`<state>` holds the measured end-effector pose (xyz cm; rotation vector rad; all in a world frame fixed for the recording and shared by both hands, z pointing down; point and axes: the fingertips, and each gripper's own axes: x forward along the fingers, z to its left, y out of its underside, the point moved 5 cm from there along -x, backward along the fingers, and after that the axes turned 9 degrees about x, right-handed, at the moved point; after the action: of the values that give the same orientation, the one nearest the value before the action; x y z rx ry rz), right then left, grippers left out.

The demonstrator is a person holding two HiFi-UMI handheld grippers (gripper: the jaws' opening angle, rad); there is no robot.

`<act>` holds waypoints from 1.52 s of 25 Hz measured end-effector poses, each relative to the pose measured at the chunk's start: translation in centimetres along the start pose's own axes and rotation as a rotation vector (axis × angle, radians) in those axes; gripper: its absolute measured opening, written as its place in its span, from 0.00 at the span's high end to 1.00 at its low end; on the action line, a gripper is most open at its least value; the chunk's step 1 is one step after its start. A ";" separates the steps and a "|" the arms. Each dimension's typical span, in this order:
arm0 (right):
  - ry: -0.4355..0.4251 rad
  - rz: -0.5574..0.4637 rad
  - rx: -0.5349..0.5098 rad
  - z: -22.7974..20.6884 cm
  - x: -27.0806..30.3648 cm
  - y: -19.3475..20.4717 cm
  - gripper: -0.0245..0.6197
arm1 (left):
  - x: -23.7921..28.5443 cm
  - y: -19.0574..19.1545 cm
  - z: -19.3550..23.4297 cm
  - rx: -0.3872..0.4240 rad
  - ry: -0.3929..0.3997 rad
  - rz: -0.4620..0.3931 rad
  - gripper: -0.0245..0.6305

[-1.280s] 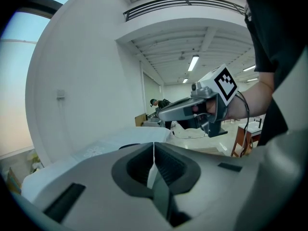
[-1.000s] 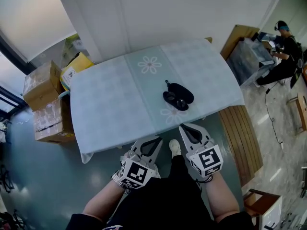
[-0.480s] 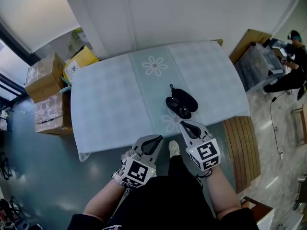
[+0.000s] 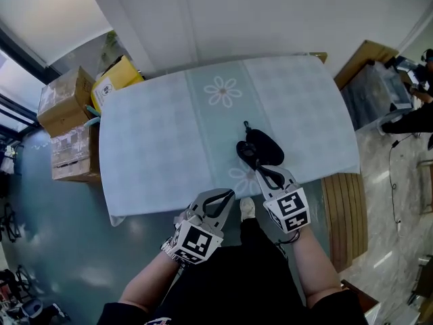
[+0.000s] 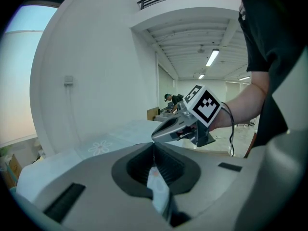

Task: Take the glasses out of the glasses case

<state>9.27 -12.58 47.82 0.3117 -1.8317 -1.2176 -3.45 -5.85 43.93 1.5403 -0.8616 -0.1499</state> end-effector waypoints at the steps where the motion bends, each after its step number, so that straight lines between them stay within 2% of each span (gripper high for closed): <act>1: -0.002 0.008 0.001 -0.4 0.4 0.2 0.92 | 0.3 0.1 0.1 -0.005 0.000 0.003 0.92; 4: -0.001 0.037 0.007 -1.8 1.7 0.7 0.87 | 1.3 0.3 0.5 -0.016 0.000 0.013 0.92; 18: -0.024 0.226 -0.061 -4.9 6.2 3.1 0.81 | 3.8 1.1 1.8 -0.077 -0.015 0.046 0.92; 22: -0.016 0.300 -0.100 -5.7 7.5 3.9 0.80 | 4.3 1.4 2.1 -0.091 -0.020 0.057 0.92; 28: -0.027 0.389 -0.092 -6.5 9.5 5.3 0.80 | 4.7 1.7 2.8 -0.110 -0.032 0.065 0.92; 38: -0.027 0.469 -0.092 -7.0 11.1 6.3 0.80 | 5.3 2.2 3.1 -0.152 -0.027 0.074 0.92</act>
<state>9.96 -20.70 59.86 -0.1810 -1.7359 -0.9725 -2.42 -11.24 47.41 1.3653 -0.9069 -0.1791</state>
